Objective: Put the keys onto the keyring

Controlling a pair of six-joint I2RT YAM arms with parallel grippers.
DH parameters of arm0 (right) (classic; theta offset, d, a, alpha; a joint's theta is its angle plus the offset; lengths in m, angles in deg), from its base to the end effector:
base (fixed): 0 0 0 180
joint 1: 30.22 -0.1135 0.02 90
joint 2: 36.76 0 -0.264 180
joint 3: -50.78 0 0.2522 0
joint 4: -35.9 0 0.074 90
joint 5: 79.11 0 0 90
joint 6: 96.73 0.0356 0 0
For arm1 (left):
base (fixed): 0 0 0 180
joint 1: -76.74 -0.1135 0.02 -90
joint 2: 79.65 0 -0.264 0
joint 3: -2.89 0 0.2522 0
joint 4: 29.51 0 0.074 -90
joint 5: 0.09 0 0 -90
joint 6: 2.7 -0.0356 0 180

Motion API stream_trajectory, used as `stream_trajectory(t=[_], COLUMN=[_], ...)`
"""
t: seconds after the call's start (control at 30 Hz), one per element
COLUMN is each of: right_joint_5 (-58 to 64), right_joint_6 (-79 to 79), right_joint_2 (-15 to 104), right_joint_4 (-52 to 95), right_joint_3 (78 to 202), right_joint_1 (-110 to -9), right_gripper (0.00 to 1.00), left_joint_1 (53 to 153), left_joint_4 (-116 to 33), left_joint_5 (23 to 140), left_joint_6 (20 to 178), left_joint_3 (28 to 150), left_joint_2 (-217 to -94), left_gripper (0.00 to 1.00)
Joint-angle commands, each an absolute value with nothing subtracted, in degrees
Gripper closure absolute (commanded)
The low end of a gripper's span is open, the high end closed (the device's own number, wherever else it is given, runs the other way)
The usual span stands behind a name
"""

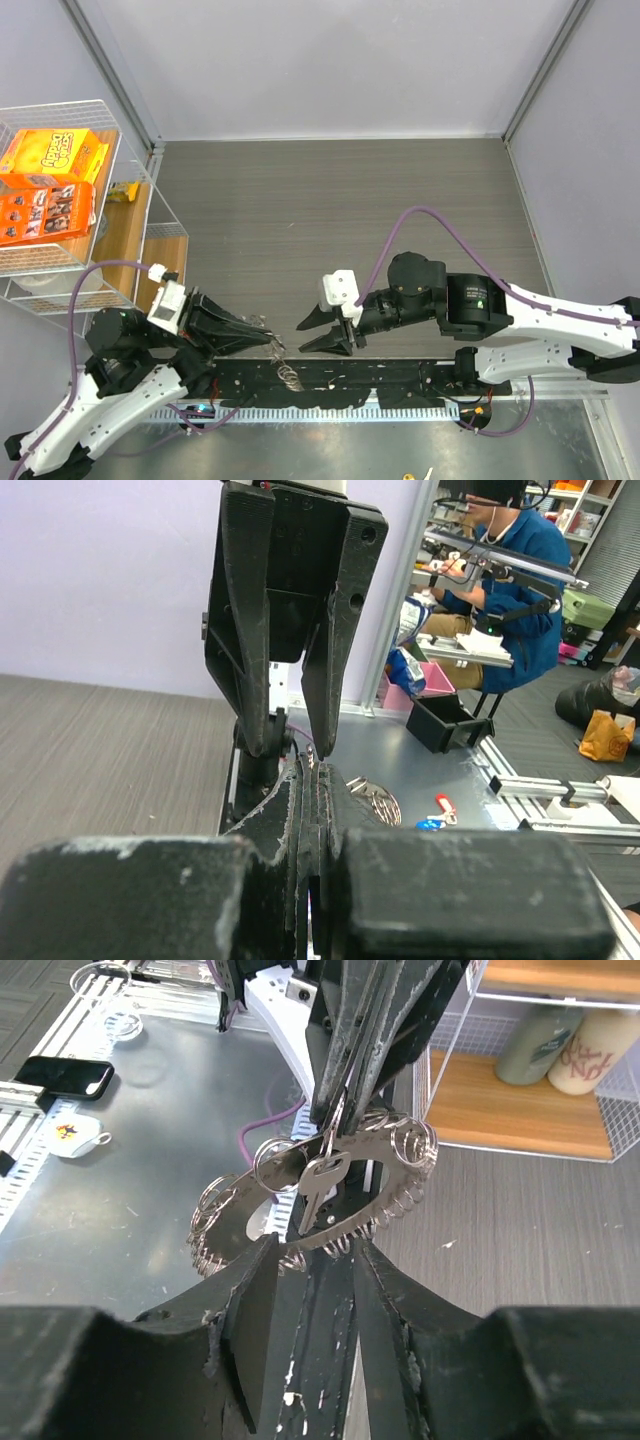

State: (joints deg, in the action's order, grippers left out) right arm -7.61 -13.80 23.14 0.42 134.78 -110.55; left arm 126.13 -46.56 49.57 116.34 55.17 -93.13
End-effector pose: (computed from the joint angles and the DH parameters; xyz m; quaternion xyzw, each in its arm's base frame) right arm 0.0264 0.2222 0.4236 -0.6012 0.4818 0.4729 0.4276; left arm 0.0175 -0.0558 0.3705 0.3740 0.4679 -0.6411 0.4797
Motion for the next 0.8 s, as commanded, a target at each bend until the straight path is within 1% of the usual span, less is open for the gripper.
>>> stream_trajectory(t=[0.0,0.2,0.33,0.5,0.77], right_joint_5=[-4.59,-0.54,-0.18,-1.5,-1.59], right_joint_6=[-18.15,-18.42,-18.07,-16.05,-13.24], right_joint_2=[23.88,24.42,24.77,26.17,27.58], right_joint_4=[6.49,11.15,12.91,11.68,11.24], right_joint_3=[139.15,139.07,139.59,141.62,144.51], right_joint_1=[-111.87,-113.1,-113.28,-113.28,-113.28], right_gripper=[0.6,0.66,0.68,0.69,0.72], left_joint_1=[126.31,126.31,126.31,126.31,126.31], left_joint_4=[-32.66,-24.74,-20.08,-16.04,-10.15], left_joint_5=[51.06,54.39,56.15,57.91,58.26], left_joint_6=[119.55,120.79,121.4,121.4,122.63], left_joint_3=[52.96,47.6,45.22,43.46,41.97], left_joint_2=[-91.09,-88.54,-87.22,-85.98,-86.68], left_gripper=[1.0,1.0,1.0,1.0,1.0])
